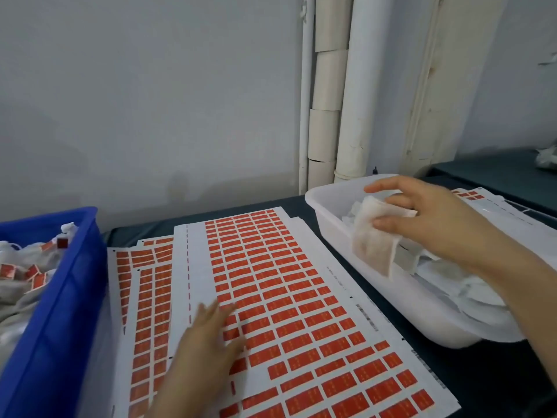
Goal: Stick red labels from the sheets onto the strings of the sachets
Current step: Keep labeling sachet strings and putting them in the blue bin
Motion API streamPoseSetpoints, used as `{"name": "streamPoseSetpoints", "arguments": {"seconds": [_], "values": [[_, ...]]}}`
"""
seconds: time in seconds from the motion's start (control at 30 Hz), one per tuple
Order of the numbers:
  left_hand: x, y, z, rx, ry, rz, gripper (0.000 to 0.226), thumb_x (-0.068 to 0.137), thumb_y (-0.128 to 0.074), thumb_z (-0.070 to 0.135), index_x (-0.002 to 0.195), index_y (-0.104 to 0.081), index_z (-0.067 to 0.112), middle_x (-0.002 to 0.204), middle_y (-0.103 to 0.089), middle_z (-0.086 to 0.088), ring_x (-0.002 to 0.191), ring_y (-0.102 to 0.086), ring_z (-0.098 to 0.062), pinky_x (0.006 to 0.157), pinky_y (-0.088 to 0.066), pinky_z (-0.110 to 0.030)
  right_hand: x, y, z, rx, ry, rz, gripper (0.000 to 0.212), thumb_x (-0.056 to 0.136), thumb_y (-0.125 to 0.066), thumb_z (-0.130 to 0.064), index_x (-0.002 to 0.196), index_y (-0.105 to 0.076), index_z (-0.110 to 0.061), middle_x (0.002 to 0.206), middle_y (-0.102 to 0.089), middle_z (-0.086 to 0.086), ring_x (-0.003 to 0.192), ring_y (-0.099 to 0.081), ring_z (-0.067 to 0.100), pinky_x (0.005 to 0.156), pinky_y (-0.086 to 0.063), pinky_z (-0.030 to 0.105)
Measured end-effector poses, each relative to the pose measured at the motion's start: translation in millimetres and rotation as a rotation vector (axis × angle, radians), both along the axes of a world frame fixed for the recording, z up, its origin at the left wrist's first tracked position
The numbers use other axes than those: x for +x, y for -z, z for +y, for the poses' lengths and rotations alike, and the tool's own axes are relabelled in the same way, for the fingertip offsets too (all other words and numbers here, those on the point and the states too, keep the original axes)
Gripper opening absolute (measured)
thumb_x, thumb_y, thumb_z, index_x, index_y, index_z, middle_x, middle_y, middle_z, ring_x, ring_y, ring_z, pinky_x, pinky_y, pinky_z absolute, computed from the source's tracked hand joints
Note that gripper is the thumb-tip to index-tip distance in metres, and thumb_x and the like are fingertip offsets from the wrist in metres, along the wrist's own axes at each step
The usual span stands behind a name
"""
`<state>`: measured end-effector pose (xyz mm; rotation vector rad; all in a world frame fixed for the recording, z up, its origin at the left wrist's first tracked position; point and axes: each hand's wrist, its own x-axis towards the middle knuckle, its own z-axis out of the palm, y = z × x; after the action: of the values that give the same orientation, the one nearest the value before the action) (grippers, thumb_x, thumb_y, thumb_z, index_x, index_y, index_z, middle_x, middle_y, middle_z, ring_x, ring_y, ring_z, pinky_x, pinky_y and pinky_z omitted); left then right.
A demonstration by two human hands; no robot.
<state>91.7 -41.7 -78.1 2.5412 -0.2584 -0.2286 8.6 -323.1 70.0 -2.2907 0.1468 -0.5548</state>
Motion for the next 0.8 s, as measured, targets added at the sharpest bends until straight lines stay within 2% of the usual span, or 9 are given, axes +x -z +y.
{"name": "streamPoseSetpoints", "arguments": {"seconds": [0.07, 0.17, 0.27, 0.33, 0.4, 0.47, 0.53, 0.67, 0.8], "values": [[-5.5, 4.5, -3.4, 0.048, 0.016, -0.065, 0.042, 0.091, -0.052, 0.042, 0.132, -0.045, 0.04, 0.141, -0.045, 0.016, 0.124, -0.05, -0.011, 0.104, -0.042, -0.033, 9.7, 4.2, 23.8, 0.042, -0.081, 0.005, 0.037, 0.079, -0.07, -0.028, 0.103, -0.055, -0.052, 0.084, -0.058, -0.04, 0.082, -0.046, -0.031, 0.061, -0.036, 0.007], [-3.8, -0.6, 1.0, 0.061, -0.098, -0.157, 0.033, 0.094, -0.045, 0.041, 0.125, -0.055, 0.035, 0.12, -0.062, 0.017, 0.096, -0.06, -0.003, 0.093, -0.048, -0.024, 25.5, 24.7, 60.4, 0.127, -0.202, 0.078, 0.035, 0.08, -0.067, -0.032, 0.1, -0.053, -0.056, 0.085, -0.055, -0.042, 0.078, -0.054, -0.022, 0.053, -0.044, 0.005], [-2.3, -4.4, 0.8, -0.008, -0.202, -0.236, 0.034, 0.091, -0.045, 0.045, 0.121, -0.057, 0.034, 0.121, -0.061, 0.015, 0.102, -0.059, -0.007, 0.096, -0.046, -0.027, 39.9, 54.5, 91.7, 0.154, -0.274, 0.134, 0.028, 0.08, -0.065, -0.038, 0.096, -0.053, -0.058, 0.094, -0.052, -0.042, 0.085, -0.052, -0.017, 0.061, -0.045, 0.004], [-4.2, -9.1, -1.0, -0.257, -0.208, -0.252, 0.042, 0.084, -0.043, 0.055, 0.121, -0.055, 0.038, 0.122, -0.056, 0.021, 0.108, -0.056, -0.005, 0.094, -0.047, -0.027, 45.8, 74.3, 107.8, 0.174, -0.316, 0.157, 0.025, 0.08, -0.065, -0.04, 0.096, -0.054, -0.056, 0.096, -0.051, -0.043, 0.089, -0.051, -0.018, 0.061, -0.042, 0.002], [-8.5, -17.9, -3.3, -0.591, -0.084, -0.165, 0.048, 0.073, -0.043, 0.065, 0.117, -0.048, 0.047, 0.117, -0.049, 0.035, 0.099, -0.055, 0.007, 0.075, -0.05, -0.01, 49.6, 90.8, 119.7, 0.207, -0.345, 0.176, 0.024, 0.079, -0.066, -0.042, 0.095, -0.054, -0.055, 0.097, -0.054, -0.041, 0.09, -0.052, -0.016, 0.06, -0.041, 0.003], [-10.7, -22.0, -5.6, -0.742, -0.004, -0.037, 0.044, 0.072, -0.056, 0.061, 0.113, -0.049, 0.048, 0.109, -0.052, 0.037, 0.088, -0.058, 0.01, 0.056, -0.046, -0.002, 52.5, 102.9, 127.6, 0.246, -0.363, 0.179, 0.023, 0.078, -0.068, -0.04, 0.092, -0.056, -0.054, 0.093, -0.059, -0.037, 0.088, -0.057, -0.013, 0.057, -0.043, 0.003], [-9.3, -16.6, -6.7, -0.751, -0.014, 0.02, 0.028, 0.074, -0.07, 0.044, 0.099, -0.059, 0.041, 0.099, -0.063, 0.025, 0.081, -0.063, 0.002, 0.052, -0.047, -0.005, 55.1, 112.4, 131.3, 0.299, -0.38, 0.164, 0.021, 0.08, -0.069, -0.033, 0.09, -0.059, -0.048, 0.091, -0.062, -0.033, 0.087, -0.059, -0.012, 0.058, -0.044, 0.002], [-7.0, -11.3, -6.7, -0.772, -0.184, 0.0, 0.012, 0.076, -0.073, 0.031, 0.082, -0.063, 0.028, 0.084, -0.066, 0.015, 0.076, -0.063, -0.009, 0.048, -0.045, -0.005, 56.9, 125.8, 127.4, 0.429, -0.333, 0.078, 0.015, 0.082, -0.067, -0.023, 0.085, -0.066, -0.038, 0.088, -0.066, -0.024, 0.086, -0.061, -0.008, 0.065, -0.046, 0.003], [-6.1, -12.0, -6.3, -0.883, -0.267, 0.014, 0.009, 0.077, -0.073, 0.024, 0.078, -0.064, 0.022, 0.082, -0.065, 0.012, 0.076, -0.06, -0.012, 0.043, -0.042, -0.004, 55.6, 130.7, 121.7, 0.434, -0.235, 0.029, 0.024, 0.082, -0.066, -0.024, 0.081, -0.065, -0.048, 0.087, -0.064, -0.028, 0.086, -0.058, -0.012, 0.06, -0.043, -0.001]]}}
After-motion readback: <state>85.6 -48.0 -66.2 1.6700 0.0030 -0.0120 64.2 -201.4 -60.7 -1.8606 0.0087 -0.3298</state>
